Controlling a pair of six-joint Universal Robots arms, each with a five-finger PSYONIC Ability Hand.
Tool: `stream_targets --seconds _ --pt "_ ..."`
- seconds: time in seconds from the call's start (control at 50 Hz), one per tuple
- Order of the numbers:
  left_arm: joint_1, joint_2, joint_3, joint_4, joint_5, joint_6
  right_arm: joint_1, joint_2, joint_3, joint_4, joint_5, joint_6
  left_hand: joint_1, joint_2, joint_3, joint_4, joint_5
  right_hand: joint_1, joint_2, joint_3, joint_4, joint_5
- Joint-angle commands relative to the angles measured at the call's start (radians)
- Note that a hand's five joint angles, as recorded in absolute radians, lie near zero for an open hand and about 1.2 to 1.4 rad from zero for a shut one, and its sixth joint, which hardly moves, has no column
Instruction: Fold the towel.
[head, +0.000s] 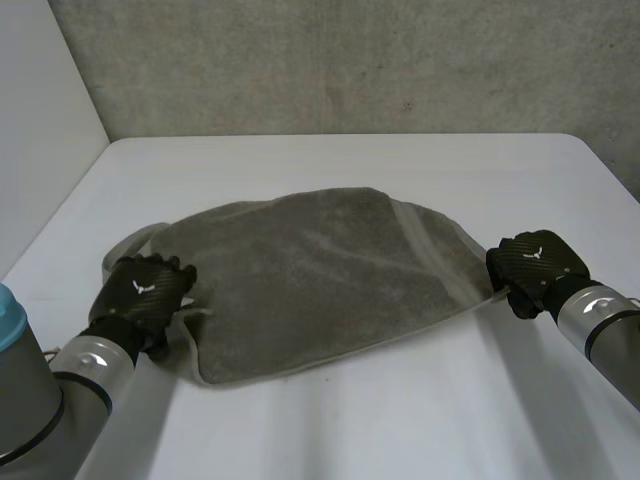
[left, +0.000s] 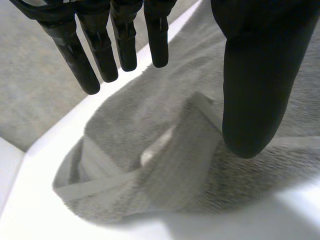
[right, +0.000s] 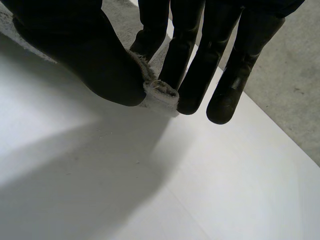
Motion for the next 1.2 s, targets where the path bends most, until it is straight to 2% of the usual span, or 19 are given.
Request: stream_targets --seconds 0.02,0.1,0.16,0.32,0.36,0.38,0.42,0.52,0.64,0.68,0.7,0.74,0.86,1.02,1.06,1.1,1.16,1.18,1.2 --pt "0.001 -0.001 -0.027 -0.018 0.128 0.007 0.001 0.0 0.004 -0.002 0.0 0.0 0.055 0.057 0.056 0.06 0.059 0.022 0.21 0.207 0.201 0.226" --pt "0.028 -0.011 -0.01 -0.014 0.205 0.029 0.001 0.002 0.006 0.0 -0.001 0.0 0.055 0.057 0.056 0.06 0.059 0.022 0.21 0.207 0.201 0.226" --pt "0.033 -0.018 0.003 -0.013 0.224 0.047 0.003 0.002 0.006 0.0 -0.001 0.0 0.055 0.057 0.056 0.06 0.059 0.022 0.21 0.207 0.201 0.226" --pt "0.077 -0.121 0.064 -0.029 0.242 0.274 0.001 0.002 0.013 0.0 -0.003 -0.001 0.084 0.087 0.086 0.089 0.088 0.022 0.21 0.207 0.201 0.226" --pt "0.105 -0.156 0.07 -0.035 0.245 0.392 0.001 0.002 0.013 0.0 -0.003 -0.001 0.122 0.124 0.124 0.127 0.126 0.022 0.21 0.207 0.201 0.226" --pt "0.105 -0.156 0.07 -0.035 0.245 0.393 -0.001 0.002 0.013 0.0 -0.003 -0.001 0.122 0.125 0.124 0.127 0.126 0.022 0.21 0.207 0.201 0.226" --pt "0.128 -0.178 0.072 -0.035 0.248 0.489 -0.001 0.002 0.013 0.0 -0.003 -0.001 0.16 0.163 0.162 0.165 0.164 0.022 0.21 0.207 0.201 0.226" --pt "0.16 -0.199 0.07 -0.03 0.253 0.549 -0.001 0.004 0.013 0.0 -0.003 -0.001 0.172 0.175 0.174 0.177 0.176 0.022 0.21 0.207 0.201 0.226" --pt "0.163 -0.21 0.07 -0.021 0.284 0.551 0.001 0.008 0.013 0.0 -0.003 -0.003 0.345 0.348 0.347 0.35 0.349 0.022 0.21 0.207 0.201 0.226" --pt "0.165 -0.21 0.067 -0.017 0.311 0.552 0.001 0.008 0.013 0.0 -0.003 -0.003 0.696 0.698 0.697 0.701 0.699 0.022 0.21 0.207 0.201 0.226" --pt "0.165 -0.21 0.067 -0.017 0.311 0.552 0.001 0.008 0.013 0.0 -0.003 -0.003 0.698 0.7 0.699 0.703 0.702 0.022 0.21 0.207 0.201 0.226" --pt "0.172 -0.196 0.064 0.0 0.317 0.546 0.001 0.008 0.013 0.0 -0.003 -0.003 1.013 1.016 1.015 1.018 1.017 0.022 0.21 0.207 0.201 0.226" --pt "0.168 -0.173 0.058 0.052 0.314 0.543 -0.001 0.005 0.006 0.004 -0.005 -0.004 1.014 1.017 1.016 1.019 1.018 0.022 0.21 0.207 0.201 0.226" --pt "0.168 -0.021 0.047 0.065 0.307 0.482 0.004 -0.024 -0.062 0.09 0.006 -0.004 1.014 1.017 1.016 1.019 1.018 0.022 0.21 0.207 0.201 0.226" --pt "0.168 0.064 0.052 0.054 0.305 0.402 0.004 -0.058 -0.094 0.152 0.005 -0.003 1.014 1.017 1.016 1.019 1.018 0.022 0.21 0.207 0.201 0.226" --pt "0.168 0.107 0.059 0.052 0.305 0.352 0.001 -0.134 -0.176 0.295 -0.008 -0.003 1.014 1.017 1.016 1.019 1.018 0.022 0.21 0.207 0.201 0.226" --pt "0.169 0.19 0.084 0.043 0.297 0.241 0.001 -0.161 -0.226 0.365 -0.021 -0.004 1.014 1.017 1.016 1.019 1.018 0.022 0.21 0.207 0.201 0.226" --pt "0.169 0.19 0.084 0.043 0.297 0.241 -0.001 -0.18 -0.278 0.43 -0.035 -0.004 1.014 1.017 1.016 1.019 1.018 0.022 0.21 0.207 0.201 0.226" --pt "0.168 0.237 0.11 0.03 0.287 0.18 -0.004 -0.197 -0.336 0.49 -0.05 -0.006 1.014 1.017 1.016 1.019 1.018 0.022 0.21 0.207 0.201 0.226"
